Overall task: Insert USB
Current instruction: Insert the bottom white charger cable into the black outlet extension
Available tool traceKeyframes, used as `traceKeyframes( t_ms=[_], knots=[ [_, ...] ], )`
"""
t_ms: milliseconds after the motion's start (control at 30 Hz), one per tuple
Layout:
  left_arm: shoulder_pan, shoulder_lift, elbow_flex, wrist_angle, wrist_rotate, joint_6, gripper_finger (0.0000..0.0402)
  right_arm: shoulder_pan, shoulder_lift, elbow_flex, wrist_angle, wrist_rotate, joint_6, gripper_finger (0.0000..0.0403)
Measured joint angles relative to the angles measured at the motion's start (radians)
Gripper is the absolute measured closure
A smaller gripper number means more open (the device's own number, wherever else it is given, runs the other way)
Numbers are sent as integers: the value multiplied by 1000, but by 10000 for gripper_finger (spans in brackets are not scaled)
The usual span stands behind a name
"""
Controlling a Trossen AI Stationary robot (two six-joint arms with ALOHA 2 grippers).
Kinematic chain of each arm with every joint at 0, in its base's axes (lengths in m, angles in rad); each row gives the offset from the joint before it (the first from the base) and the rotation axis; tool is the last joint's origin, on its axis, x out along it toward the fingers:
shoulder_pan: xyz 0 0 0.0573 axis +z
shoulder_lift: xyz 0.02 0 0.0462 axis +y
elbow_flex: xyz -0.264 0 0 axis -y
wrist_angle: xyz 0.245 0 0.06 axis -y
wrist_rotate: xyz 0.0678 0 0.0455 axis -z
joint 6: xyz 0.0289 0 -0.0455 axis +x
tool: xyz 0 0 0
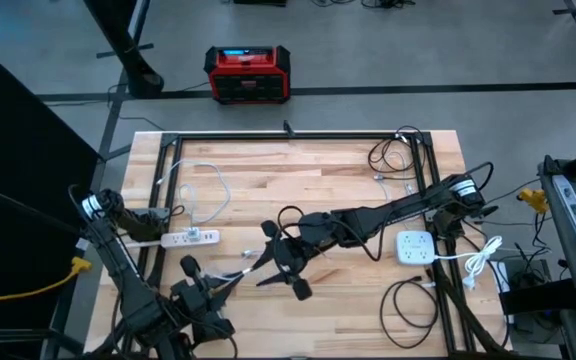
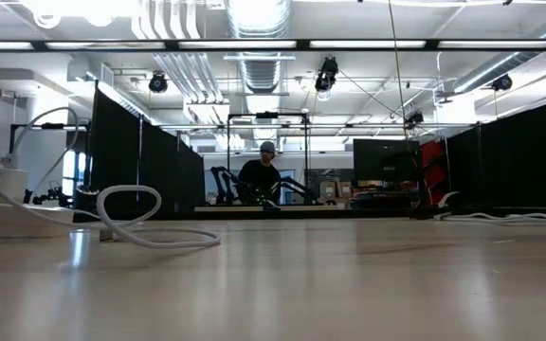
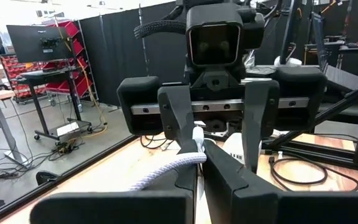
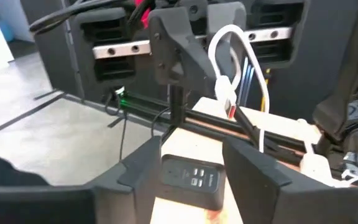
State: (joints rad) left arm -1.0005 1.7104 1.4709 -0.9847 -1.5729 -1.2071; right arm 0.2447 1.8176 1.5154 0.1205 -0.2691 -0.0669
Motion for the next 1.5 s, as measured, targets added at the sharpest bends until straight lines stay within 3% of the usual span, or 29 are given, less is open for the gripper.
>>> traceKeyframes(
  t_ms=[167,400,500,733,1000,1133,1267,1500],
  knots=[
    [-23,0,0,17,0,16,401,0,-29,0,-2,-1,-2,233],
    [-33,0,0,34,1,20,401,0,-38,0,27,-54,26,265],
    [-33,-1,2,39,56,33,402,0,-36,0,-33,-56,18,278],
    [19,-11,110,-18,482,49,402,13,-101,0,-311,-53,11,310],
    [171,-11,277,-390,985,-111,401,113,-105,-14,-677,-44,33,353],
    [240,-11,287,-499,1211,-116,401,176,-101,-87,-697,-41,70,373],
    [296,-11,261,-501,1414,-53,401,229,-101,-166,-673,3,105,384],
    [365,-3,239,-497,1569,27,401,274,-101,-273,-607,179,178,387]
  ],
)
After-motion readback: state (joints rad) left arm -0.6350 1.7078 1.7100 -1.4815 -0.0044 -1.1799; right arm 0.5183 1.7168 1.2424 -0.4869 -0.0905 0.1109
